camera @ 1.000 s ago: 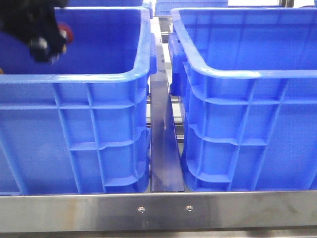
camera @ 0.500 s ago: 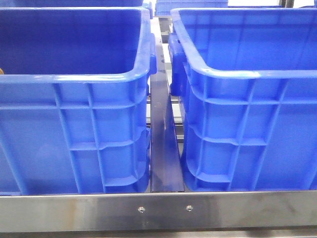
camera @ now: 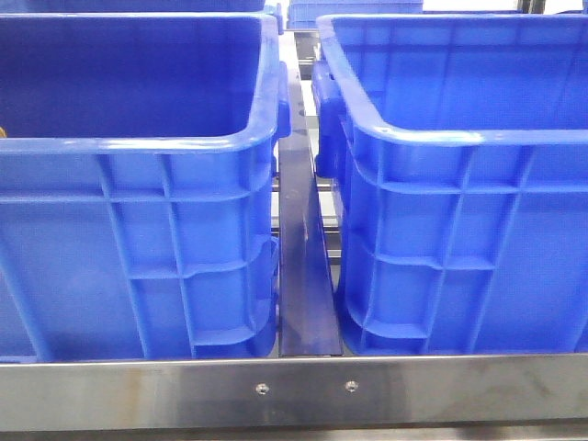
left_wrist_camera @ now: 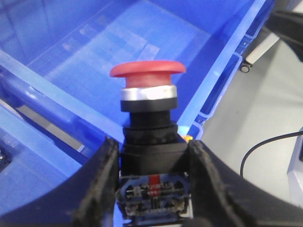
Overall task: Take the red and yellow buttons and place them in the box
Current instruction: 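Bring the red button toward the right gripper and close the right gripper on it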
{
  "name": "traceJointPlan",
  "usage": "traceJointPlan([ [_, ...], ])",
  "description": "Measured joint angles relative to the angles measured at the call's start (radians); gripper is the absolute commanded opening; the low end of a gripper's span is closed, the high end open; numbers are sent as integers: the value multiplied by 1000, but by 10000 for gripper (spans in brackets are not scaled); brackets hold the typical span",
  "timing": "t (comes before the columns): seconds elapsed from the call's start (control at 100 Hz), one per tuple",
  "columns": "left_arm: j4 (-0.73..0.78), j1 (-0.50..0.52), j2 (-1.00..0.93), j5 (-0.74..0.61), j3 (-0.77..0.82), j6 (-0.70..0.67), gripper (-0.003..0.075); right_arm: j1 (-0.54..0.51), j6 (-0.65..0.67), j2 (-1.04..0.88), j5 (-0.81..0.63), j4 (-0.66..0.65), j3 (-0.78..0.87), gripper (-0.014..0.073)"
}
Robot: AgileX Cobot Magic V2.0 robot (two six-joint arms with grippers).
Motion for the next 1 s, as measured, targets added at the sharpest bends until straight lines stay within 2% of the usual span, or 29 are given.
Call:
traceJointPlan([
  [0.11,0,0,11,-2,0,2,-19,0,0,0,34,5,-34,-88],
  [0.22,0,0,18,-4,0,2,-19,0,0,0,127,29,-140,-88],
  [0.38,0,0,23,-4,0,2,-19,0,0,32,357,153,-363,-88],
  [0.62,0,0,24,-4,0,2,-19,0,0,264,771,294,-680,-88],
  [0.76,0,0,24,-4,0,2,-19,0,0,372,883,386,-752,-74],
  [0.81,0,0,24,-4,0,2,-19,0,0,398,901,416,-755,-34],
  [0.88,0,0,24,-4,0,2,-19,0,0,428,918,456,-757,78],
  [1.0,0,0,24,-4,0,2,-19,0,0,460,928,545,-757,363],
])
